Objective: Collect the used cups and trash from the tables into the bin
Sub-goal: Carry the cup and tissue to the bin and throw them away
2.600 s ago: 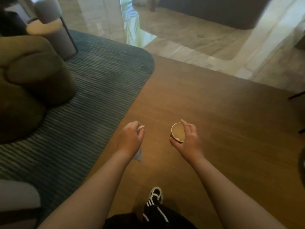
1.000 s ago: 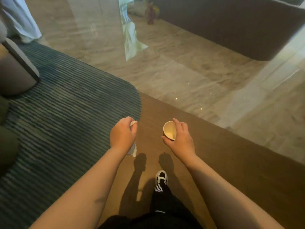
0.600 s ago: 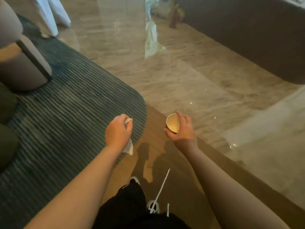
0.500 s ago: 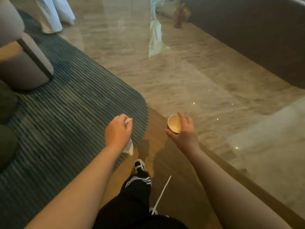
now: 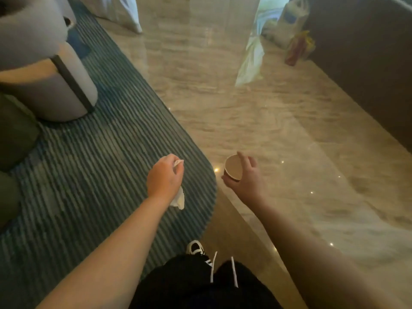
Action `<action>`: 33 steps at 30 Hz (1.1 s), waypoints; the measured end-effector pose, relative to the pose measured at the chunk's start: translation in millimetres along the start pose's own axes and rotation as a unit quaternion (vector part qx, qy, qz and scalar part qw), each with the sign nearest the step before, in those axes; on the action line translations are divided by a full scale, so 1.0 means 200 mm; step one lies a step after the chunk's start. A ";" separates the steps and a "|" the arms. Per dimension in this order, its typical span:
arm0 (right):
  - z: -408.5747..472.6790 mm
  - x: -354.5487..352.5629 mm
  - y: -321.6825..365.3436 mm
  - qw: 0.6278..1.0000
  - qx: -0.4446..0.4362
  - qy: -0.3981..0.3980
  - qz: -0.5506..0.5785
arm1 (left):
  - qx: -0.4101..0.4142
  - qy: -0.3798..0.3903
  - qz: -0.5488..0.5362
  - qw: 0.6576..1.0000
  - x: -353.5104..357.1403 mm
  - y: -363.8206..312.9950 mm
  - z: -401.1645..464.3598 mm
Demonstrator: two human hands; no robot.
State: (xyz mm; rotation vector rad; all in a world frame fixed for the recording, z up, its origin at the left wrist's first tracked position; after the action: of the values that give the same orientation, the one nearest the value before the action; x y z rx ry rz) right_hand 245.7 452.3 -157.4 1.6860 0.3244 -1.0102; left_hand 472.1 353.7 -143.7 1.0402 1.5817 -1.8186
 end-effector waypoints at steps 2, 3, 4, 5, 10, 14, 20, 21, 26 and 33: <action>0.25 0.01 0.07 1.000 -0.010 0.013 0.016 | -0.017 -0.016 0.007 1.000 -0.03 0.01 0.21; 0.36 0.03 0.10 0.999 -0.017 0.021 0.018 | -0.026 -0.021 0.008 0.999 -0.04 0.01 0.31; 0.48 0.04 0.14 0.999 -0.026 0.030 0.017 | -0.034 -0.027 0.006 0.999 -0.05 0.02 0.41; 0.60 0.06 0.17 0.999 -0.033 0.037 0.016 | -0.042 -0.035 0.004 0.998 -0.05 0.04 0.50; 1.25 0.18 0.32 0.996 -0.062 0.056 0.024 | -0.074 -0.071 0.020 0.995 -0.02 0.15 1.03; 1.87 0.30 0.45 0.993 -0.091 0.067 0.027 | -0.106 -0.096 0.031 0.989 0.02 0.22 1.55; 2.85 0.40 0.79 0.984 -0.135 0.113 0.026 | -0.164 -0.120 0.019 0.979 -0.04 0.24 2.38; 3.00 0.40 0.85 0.983 -0.144 0.113 0.024 | -0.167 -0.129 0.017 0.977 -0.07 0.23 2.52; 3.56 0.50 1.10 0.978 -0.157 0.136 0.018 | -0.190 -0.154 0.021 0.969 -0.17 0.24 3.06; 4.22 0.87 1.45 0.967 -0.194 0.167 0.007 | -0.214 -0.181 0.025 0.960 -0.26 0.50 3.77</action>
State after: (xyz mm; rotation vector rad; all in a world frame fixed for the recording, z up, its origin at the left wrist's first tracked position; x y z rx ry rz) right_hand 156.1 -452.2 -137.2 1.4876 0.6851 -0.5977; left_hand 418.3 -406.5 -140.2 0.5114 1.5984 -1.4377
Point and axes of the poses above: each hand's wrist, its own z-axis towards the middle knuckle, its own x-axis out of the palm, y = z × x, the point moved 7 cm from there along z, towards the middle knuckle, and after that the axes turned 6 degrees about z, right-handed, at the moved point
